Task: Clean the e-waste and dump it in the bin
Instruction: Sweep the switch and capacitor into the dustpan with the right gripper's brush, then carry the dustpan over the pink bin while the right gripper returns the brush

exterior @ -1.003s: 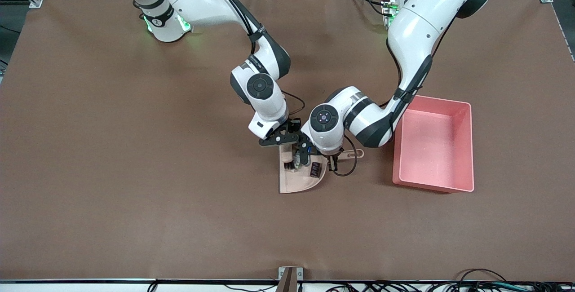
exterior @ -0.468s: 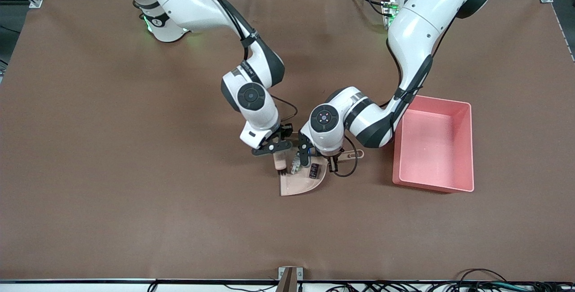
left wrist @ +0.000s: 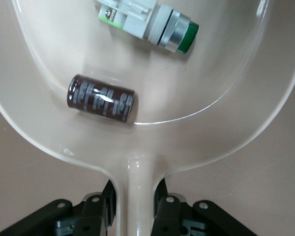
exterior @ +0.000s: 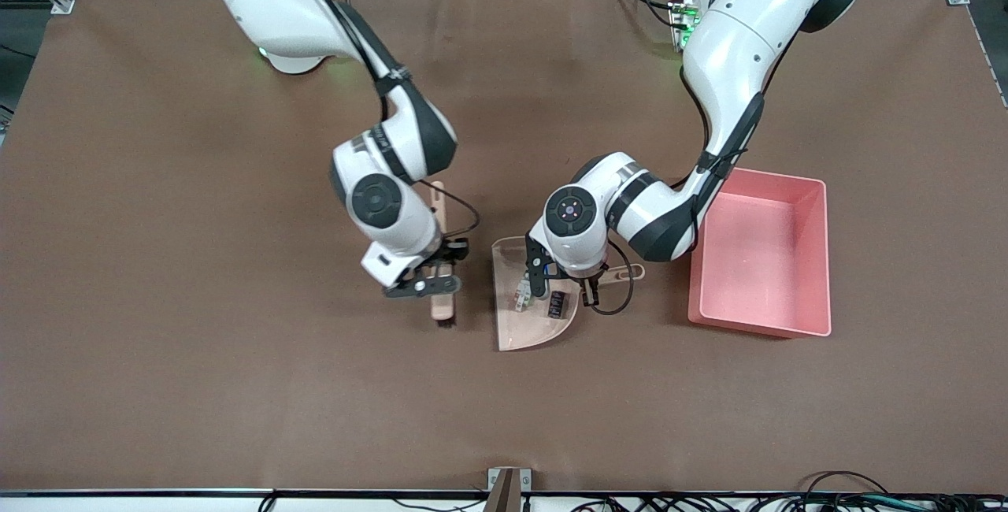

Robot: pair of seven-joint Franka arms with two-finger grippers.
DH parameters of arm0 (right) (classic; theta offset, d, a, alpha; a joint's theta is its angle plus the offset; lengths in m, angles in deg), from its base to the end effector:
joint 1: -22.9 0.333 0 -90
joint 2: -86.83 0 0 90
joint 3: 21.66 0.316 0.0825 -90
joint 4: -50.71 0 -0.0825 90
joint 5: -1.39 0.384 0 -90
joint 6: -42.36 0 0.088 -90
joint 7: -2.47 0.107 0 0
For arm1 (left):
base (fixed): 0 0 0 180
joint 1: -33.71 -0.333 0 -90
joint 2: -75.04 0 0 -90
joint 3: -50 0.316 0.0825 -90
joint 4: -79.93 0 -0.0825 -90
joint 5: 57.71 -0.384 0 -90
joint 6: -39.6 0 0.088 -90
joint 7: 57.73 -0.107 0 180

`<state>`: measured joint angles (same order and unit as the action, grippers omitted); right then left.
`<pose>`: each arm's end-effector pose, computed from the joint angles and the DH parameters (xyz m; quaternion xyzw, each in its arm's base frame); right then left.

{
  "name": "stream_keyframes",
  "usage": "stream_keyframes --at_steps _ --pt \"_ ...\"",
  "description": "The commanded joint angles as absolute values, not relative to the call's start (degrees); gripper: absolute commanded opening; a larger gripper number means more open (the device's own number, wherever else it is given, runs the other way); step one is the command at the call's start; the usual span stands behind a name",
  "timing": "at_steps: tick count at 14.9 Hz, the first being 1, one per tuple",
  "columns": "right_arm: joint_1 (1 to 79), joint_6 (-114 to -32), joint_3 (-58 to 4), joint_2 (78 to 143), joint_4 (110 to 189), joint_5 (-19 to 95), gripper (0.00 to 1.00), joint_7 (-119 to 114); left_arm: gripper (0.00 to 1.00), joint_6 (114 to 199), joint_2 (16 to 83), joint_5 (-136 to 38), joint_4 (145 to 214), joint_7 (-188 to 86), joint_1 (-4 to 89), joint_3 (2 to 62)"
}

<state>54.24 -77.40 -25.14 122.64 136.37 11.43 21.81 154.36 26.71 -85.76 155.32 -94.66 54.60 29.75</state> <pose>0.6182 0.3444 0.3023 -0.9976 -0.0351 0.0358 0.0471 0.6061 -0.4130 0.2423 -0.7299 0.6767 0.0466 0.0843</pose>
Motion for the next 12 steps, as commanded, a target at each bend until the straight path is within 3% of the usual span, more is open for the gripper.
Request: stream_keyframes --at_steps 1,6,9,12 --pt "47.7 -72.8 -24.3 118.1 137.9 11.3 0.01 18.2 0.01 152.7 27.6 -84.8 153.8 -93.8 54.9 29.3" --pt "39.7 -73.2 -24.4 114.9 142.1 1.3 0.01 16.9 0.01 152.5 31.1 -82.6 155.4 -93.1 52.0 29.7" --pt "35.0 -73.6 -24.4 114.4 143.7 1.1 0.01 15.0 0.01 150.2 35.8 -82.6 159.0 -96.2 49.4 29.3" --pt "31.5 -82.3 -24.2 112.1 152.7 1.2 0.01 12.0 0.00 147.2 43.1 -82.5 166.6 -100.3 45.9 28.8"
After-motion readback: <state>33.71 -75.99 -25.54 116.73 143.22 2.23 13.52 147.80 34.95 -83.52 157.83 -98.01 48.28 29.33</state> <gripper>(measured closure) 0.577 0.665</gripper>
